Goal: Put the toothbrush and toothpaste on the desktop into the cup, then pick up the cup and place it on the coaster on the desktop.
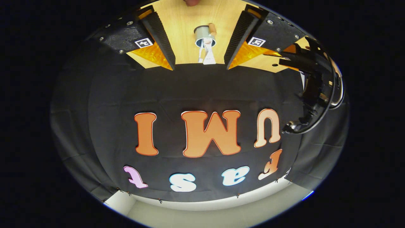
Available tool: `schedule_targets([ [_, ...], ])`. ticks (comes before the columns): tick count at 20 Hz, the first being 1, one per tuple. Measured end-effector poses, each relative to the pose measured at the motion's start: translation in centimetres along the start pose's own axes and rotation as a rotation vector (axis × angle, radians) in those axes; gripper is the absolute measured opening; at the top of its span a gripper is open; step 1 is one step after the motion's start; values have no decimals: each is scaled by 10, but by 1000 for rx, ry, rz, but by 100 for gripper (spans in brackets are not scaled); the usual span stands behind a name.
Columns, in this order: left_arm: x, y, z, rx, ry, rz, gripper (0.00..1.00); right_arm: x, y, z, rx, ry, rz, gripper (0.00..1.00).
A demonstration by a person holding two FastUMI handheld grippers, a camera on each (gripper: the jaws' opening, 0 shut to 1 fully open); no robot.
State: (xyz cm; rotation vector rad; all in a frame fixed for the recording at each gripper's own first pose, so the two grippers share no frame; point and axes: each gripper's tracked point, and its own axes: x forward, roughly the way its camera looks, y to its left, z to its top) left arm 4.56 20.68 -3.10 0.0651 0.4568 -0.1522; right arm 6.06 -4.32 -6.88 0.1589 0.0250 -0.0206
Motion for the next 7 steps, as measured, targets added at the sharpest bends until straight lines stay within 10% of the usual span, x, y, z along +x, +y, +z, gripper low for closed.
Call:
schedule_targets([
  [7,-48,54,30,-18,-266,108,96,0,28,18,20,-69,5,93],
])
